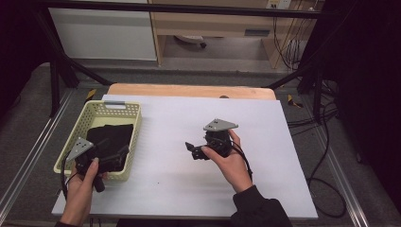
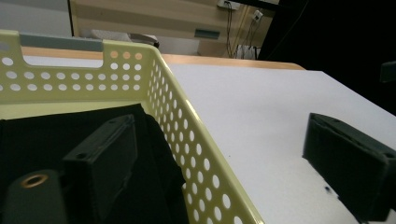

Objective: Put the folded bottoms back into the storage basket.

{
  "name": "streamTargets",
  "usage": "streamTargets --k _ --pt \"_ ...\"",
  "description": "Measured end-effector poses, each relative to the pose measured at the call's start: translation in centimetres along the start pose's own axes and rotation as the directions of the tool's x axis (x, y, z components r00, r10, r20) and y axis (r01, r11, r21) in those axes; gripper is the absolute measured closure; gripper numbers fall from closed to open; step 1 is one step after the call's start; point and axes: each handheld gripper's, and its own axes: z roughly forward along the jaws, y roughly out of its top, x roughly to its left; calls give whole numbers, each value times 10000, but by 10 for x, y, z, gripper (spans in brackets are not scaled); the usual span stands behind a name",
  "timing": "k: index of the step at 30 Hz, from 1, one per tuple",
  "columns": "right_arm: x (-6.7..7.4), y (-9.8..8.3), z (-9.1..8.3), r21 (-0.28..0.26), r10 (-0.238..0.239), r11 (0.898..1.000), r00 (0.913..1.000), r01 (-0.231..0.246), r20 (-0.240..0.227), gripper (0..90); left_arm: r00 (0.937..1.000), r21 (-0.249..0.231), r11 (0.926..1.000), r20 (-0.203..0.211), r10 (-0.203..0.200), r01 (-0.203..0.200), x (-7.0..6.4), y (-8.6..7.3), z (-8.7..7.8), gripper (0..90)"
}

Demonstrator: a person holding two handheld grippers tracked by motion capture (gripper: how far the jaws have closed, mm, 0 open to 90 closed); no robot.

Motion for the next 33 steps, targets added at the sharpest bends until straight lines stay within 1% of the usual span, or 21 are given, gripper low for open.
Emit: streamTargets --k 1,4,8,12,14,17,20,24,28,30,33 --pt "-2 0 -2 -53 24 10000 10000 -24 41 41 10000 7 10000 19 8 -8 0 0 0 73" --pt "-7 2 -9 -236 61 9997 9998 -56 206 39 10000 32 10000 72 29 -30 -1 -1 0 69" --pt "-15 5 -19 -506 123 9987 9988 -99 483 39 10000 32 10000 -20 32 -32 -2 -2 1 71" --pt "-24 8 -30 -723 260 9972 9975 -212 660 35 9999 202 9998 86 60 -62 -4 -4 3 72" --pt "-28 8 -34 -765 289 9968 9964 -228 795 34 9998 256 9996 148 131 -135 -5 -6 3 74" --pt "-34 8 -40 -831 340 9962 9946 -258 984 34 9993 294 9990 145 343 -348 -7 -7 4 77" --pt "-41 9 -47 -909 488 9951 9931 -392 1068 34 9991 324 9988 198 371 -377 -9 -8 4 78" --pt "-46 11 -57 -1079 593 9931 9906 -460 1235 31 9993 418 9986 225 306 -316 -9 -9 6 77" --pt "-52 12 -66 -1185 601 9920 9895 -445 1318 18 9994 469 9984 179 299 -307 -9 -9 7 77" --pt "-56 12 -70 -1255 667 9909 9869 -483 1466 18 9994 477 9984 160 310 -317 -9 -10 7 77" --pt "-63 11 -76 -1334 817 9892 9842 -609 1570 17 9992 495 9981 169 366 -374 -9 -10 7 77"
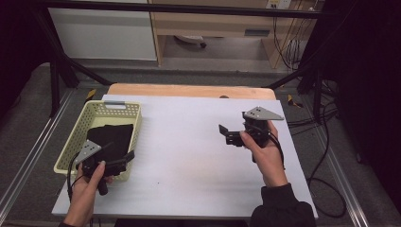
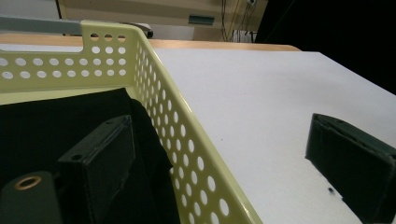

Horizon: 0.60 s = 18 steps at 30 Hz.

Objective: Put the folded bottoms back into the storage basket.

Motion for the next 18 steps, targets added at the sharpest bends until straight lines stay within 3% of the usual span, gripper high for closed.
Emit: streamTargets --k 6,12,18 --pt "-13 0 -12 -158 237 9996 9995 -234 190 17 10000 -5 10000 -35 -33 33 0 0 0 77" --pt "-19 -1 -21 22 -4 10000 9998 4 211 14 10000 18 10000 -50 18 -18 0 0 1 77" --pt "-26 -3 -27 33 130 9999 9994 -131 324 14 10000 19 10000 -41 10 -10 0 0 1 77"
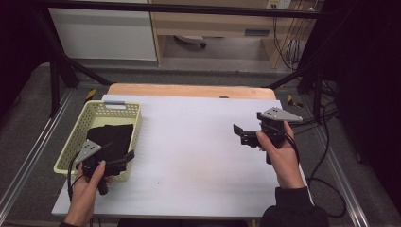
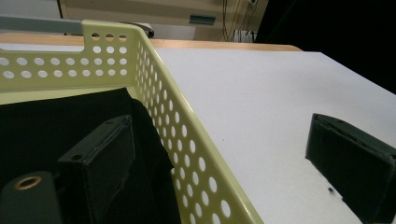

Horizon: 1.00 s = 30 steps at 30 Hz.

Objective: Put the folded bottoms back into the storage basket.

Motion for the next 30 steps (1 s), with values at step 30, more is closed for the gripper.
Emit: streamTargets --k 30 --pt "-14 -18 -51 -490 213 9986 9997 -206 132 20 9996 158 9995 94 279 -280 0 1 1 70"
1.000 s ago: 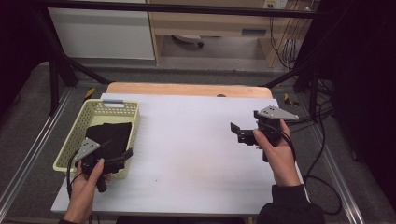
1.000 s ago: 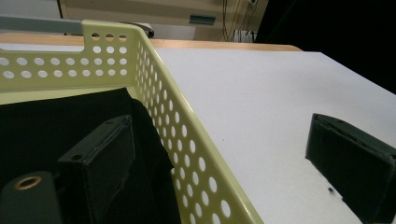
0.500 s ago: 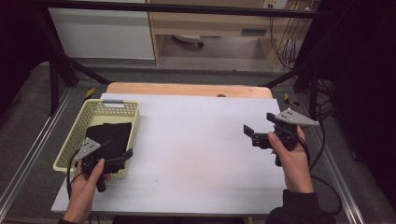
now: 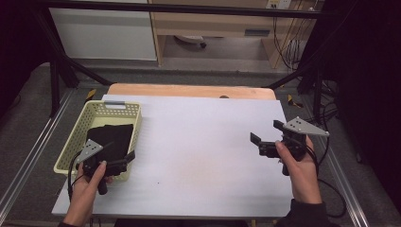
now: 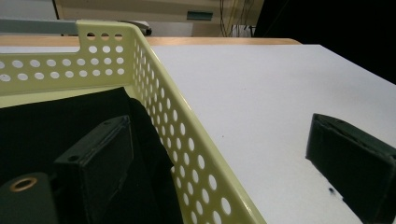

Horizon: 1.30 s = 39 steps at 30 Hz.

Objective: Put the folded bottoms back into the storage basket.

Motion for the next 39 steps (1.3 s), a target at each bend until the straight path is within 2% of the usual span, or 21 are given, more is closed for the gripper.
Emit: streamTargets --k 13,25,29,33,39 --pt "6 -19 -3 150 -100 9998 10000 100 -6 32 9999 -28 9999 87 -114 114 1 0 0 45" --pt "11 -44 10 -23 -78 10000 10000 78 -61 31 10000 12 10000 50 -40 40 1 0 1 45" --pt "14 -51 15 86 -171 9998 9997 173 -181 30 10000 19 10000 48 -18 18 0 0 1 45" --pt "14 -57 17 42 -277 9996 9995 278 -152 30 10000 10 10000 87 -45 45 1 0 1 45" --pt "17 -70 23 286 -268 9992 9996 272 -131 29 9999 57 10000 161 9 -10 1 0 1 47"
